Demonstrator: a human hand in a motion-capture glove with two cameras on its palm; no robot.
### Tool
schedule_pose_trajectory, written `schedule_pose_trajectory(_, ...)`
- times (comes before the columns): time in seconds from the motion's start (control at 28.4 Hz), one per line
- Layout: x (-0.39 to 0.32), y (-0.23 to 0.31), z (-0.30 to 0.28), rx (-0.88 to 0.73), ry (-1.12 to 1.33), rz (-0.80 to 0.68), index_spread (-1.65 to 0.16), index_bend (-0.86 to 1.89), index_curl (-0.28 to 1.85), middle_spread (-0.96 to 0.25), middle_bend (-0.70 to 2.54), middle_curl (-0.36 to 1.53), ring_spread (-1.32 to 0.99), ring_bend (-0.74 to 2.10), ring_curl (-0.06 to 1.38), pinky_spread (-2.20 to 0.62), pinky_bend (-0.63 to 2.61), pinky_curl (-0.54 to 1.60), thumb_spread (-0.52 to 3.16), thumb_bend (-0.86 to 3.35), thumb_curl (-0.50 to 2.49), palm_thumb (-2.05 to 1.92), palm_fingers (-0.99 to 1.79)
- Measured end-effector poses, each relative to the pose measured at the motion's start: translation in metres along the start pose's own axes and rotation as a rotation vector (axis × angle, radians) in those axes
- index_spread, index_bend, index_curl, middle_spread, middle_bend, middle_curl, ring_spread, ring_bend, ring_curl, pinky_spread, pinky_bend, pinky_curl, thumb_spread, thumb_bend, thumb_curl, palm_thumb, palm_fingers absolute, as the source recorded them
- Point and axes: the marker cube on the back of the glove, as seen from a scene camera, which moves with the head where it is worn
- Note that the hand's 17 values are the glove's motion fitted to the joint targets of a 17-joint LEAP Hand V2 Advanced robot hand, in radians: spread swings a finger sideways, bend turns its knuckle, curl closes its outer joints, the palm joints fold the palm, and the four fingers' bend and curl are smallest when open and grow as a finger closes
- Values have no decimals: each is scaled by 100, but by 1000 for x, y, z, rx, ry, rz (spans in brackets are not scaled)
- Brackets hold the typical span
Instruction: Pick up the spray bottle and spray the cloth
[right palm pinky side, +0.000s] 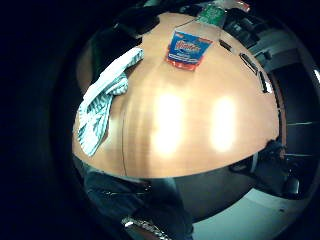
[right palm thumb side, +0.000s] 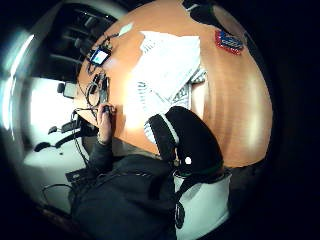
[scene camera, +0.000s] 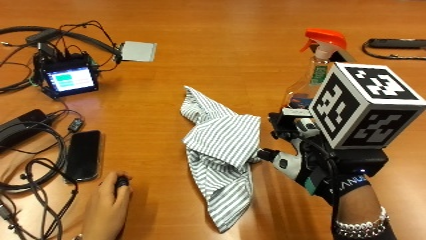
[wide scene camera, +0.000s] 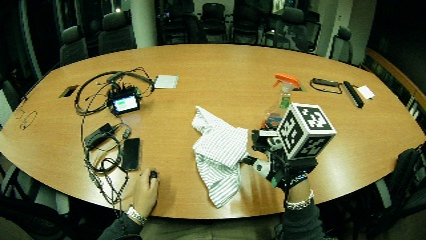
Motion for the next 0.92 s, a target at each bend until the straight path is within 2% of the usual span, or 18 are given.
schedule_pose_trajectory(0.35, -2, 2, 10, -25, -1, -7, -38, 32, 21, -4, 18, 12, 0, 18, 9, 21, 45, 20, 90, 23, 12, 42, 38)
schedule_pose_trajectory(0.92, -18, -30, 19, -23, 27, 12, -43, 28, 29, -4, 19, 21, 0, 19, 15, 25, 41, 25, 114, 15, 18, 45, 42)
